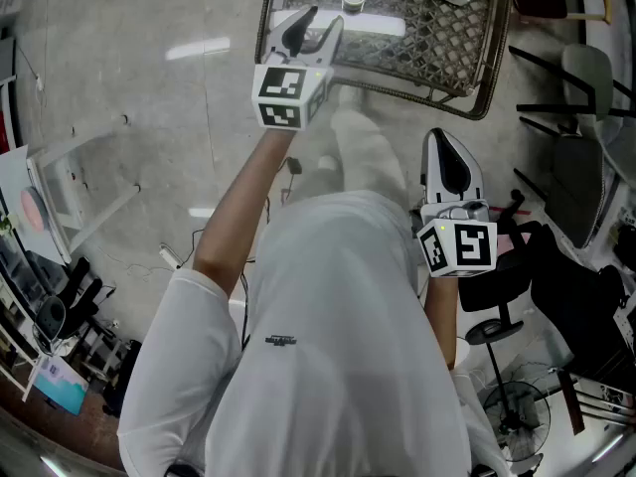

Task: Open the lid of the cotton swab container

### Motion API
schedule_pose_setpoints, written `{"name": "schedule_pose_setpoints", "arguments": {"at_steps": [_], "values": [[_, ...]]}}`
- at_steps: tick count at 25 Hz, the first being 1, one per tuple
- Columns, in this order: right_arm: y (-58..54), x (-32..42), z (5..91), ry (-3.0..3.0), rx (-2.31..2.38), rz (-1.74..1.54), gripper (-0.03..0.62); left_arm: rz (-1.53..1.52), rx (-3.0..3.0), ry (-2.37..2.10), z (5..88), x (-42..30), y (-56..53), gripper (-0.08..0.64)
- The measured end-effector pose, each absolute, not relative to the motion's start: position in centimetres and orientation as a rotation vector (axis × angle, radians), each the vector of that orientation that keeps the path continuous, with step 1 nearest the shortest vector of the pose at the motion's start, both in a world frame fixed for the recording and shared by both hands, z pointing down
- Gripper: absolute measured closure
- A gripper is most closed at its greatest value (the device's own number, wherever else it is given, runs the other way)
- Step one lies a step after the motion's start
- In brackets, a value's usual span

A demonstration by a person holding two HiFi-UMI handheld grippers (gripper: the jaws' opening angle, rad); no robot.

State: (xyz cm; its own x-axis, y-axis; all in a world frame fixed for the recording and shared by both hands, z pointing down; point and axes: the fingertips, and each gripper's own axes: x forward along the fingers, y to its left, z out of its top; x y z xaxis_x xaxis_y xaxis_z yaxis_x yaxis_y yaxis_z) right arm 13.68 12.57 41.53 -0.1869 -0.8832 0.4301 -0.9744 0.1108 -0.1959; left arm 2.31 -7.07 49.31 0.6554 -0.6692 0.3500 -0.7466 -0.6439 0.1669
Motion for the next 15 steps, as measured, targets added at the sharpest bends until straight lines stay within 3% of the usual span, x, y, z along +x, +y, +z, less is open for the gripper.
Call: {"name": "schedule_pose_setpoints", "arguments": {"at_steps": [5,15], "values": [[20.5,9.6,37.4,-2.203,1.889,0.525,0.594,0.354,2.582,-1.197,41.7,-4.5,9.7,0.543],[27.8,7.3,31.9,-2.342,1.802,0.314,0.595,0.258,2.573,-1.284,33.1,-8.3,25.0,0.558]]}}
